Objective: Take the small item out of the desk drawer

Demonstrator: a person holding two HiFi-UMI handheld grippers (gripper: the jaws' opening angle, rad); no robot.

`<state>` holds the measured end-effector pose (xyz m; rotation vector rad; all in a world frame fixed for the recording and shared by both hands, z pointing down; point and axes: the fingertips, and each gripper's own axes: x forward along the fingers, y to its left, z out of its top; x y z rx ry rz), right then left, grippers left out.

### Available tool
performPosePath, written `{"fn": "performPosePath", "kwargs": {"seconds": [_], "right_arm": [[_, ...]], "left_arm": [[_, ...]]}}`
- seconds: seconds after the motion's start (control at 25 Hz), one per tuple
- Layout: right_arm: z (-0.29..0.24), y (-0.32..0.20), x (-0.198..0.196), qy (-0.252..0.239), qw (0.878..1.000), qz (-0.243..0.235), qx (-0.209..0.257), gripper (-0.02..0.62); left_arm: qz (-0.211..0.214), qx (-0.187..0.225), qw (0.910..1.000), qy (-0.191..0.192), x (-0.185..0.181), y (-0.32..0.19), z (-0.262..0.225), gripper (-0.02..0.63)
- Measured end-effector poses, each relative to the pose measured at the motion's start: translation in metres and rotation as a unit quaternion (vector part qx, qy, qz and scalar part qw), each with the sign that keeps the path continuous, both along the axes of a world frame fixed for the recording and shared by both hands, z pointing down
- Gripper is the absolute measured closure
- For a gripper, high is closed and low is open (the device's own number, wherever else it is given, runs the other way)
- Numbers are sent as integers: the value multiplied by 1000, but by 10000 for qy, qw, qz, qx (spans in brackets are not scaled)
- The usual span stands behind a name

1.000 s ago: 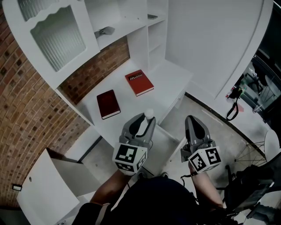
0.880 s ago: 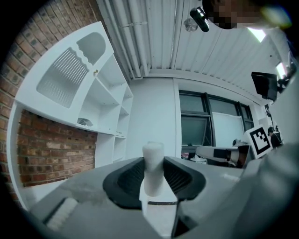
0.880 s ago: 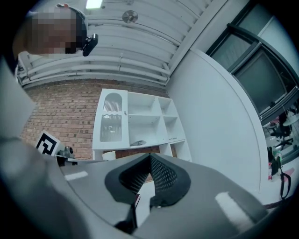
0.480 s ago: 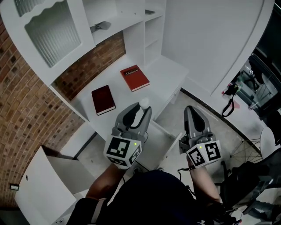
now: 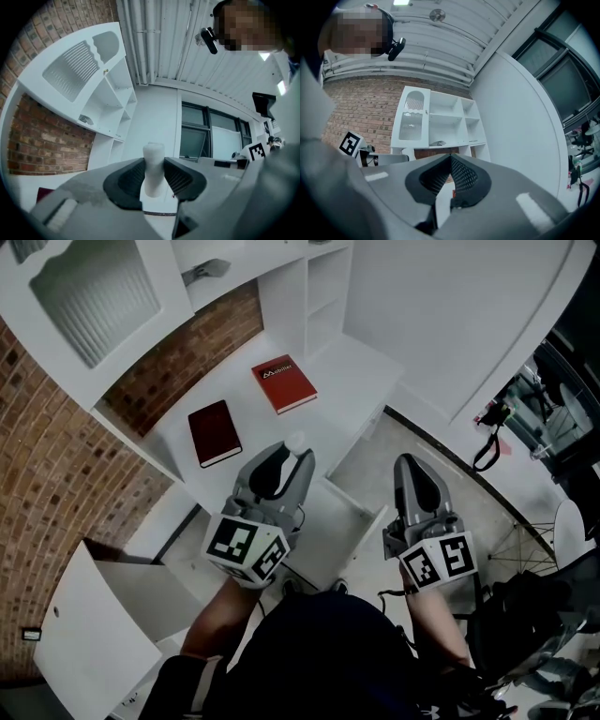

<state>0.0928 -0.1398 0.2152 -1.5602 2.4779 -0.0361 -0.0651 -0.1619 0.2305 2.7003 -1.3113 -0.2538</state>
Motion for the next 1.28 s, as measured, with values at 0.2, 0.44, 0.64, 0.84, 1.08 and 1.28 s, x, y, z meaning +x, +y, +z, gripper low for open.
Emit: {"fn": "performPosePath", "kwargs": {"seconds": [0.2, 0.44, 0.64, 0.84, 1.08, 1.28], "right_arm": [[10, -2, 4, 71, 9999, 26, -113, 594], [17, -4, 8, 75, 9998, 25, -177, 594], [25, -5, 5, 45, 9996, 8, -284, 594], [31, -3, 6, 11, 9993, -6, -384, 594], [36, -1, 4, 3, 9989, 24, -458, 594], [39, 1, 2, -1, 9990, -13, -456, 594]], "left_arm": [[-17, -255, 9992, 293, -15, -8, 14, 466], [-61, -402, 9986, 339, -22, -13, 24, 466], [-15, -571, 9973, 455, -24, -13, 33, 466], [25, -657, 9968, 453, -21, -10, 38, 466], [100, -723, 9964, 422, -19, -8, 42, 466], [174, -753, 9964, 354, -13, -3, 46, 466]]}}
